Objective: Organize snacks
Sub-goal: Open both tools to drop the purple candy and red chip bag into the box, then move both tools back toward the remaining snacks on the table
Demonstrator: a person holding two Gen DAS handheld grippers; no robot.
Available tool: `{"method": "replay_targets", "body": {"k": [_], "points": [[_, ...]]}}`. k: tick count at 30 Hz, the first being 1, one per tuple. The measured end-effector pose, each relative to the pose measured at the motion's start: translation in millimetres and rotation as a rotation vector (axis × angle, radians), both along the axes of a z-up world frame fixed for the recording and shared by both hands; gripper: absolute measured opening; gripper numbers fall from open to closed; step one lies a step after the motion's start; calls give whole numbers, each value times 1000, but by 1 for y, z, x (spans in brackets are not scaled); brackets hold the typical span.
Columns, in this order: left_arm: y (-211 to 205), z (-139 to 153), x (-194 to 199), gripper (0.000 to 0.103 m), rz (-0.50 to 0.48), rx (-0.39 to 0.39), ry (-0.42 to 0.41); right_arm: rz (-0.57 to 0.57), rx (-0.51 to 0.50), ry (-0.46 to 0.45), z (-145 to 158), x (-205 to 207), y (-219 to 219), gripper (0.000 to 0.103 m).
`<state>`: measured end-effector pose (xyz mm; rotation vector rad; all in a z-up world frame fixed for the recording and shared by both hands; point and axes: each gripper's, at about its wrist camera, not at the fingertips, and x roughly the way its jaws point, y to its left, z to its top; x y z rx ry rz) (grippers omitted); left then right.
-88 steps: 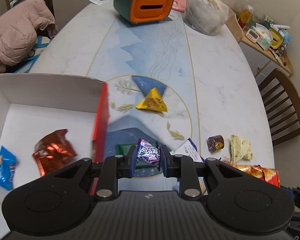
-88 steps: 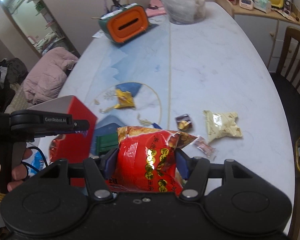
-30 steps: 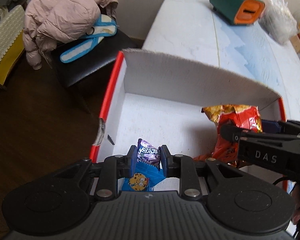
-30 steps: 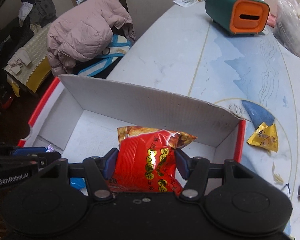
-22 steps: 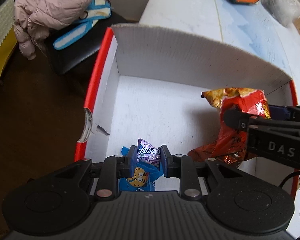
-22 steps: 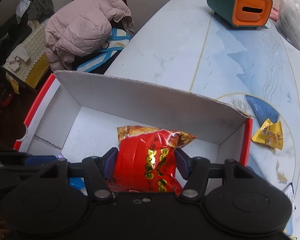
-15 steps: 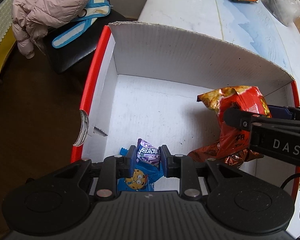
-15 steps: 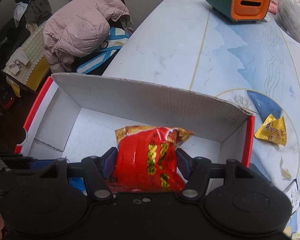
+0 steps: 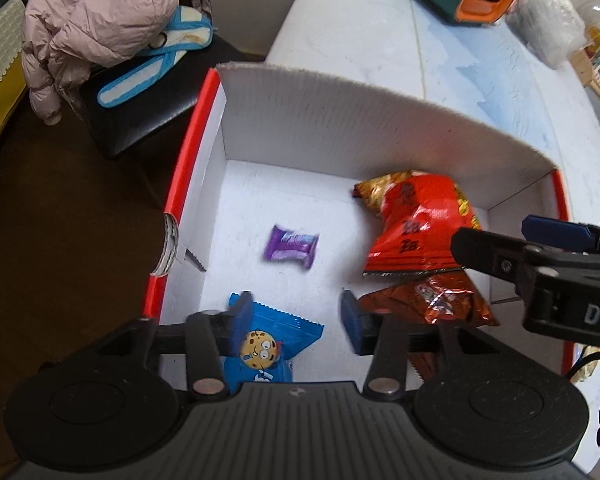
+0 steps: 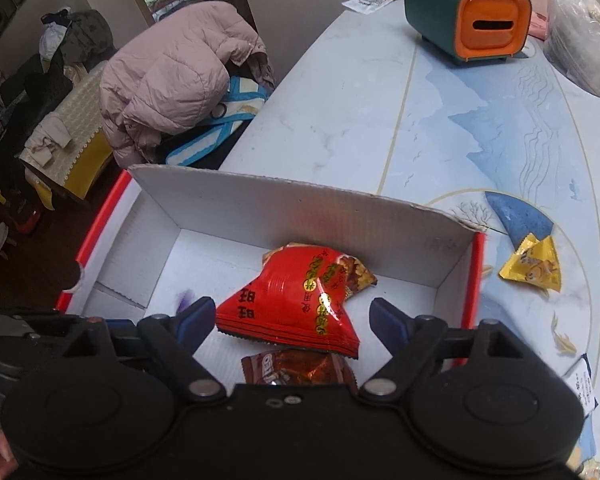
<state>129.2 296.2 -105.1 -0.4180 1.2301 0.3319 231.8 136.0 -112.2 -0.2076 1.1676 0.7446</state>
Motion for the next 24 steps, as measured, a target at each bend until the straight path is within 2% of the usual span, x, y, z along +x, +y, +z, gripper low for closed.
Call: {"method": "replay_targets", "body": {"k": [2, 10, 13, 17, 24], "points": [[-3, 7, -4, 63, -1, 19, -27, -3, 16, -6, 7, -3, -6, 86], [-16, 35, -19, 65, -5, 25, -111, -21, 91, -38, 38, -14, -36, 97], [-29, 48, -26, 66, -10, 56, -153, -25, 117, -52, 49, -21, -49, 98], [-46, 66, -36, 72, -20, 89, -222, -25, 154, -67, 62, -32, -69, 100], [-81, 88, -41, 74, -51, 86, -288, -51, 194, -78, 81, -42, -114, 102]]}}
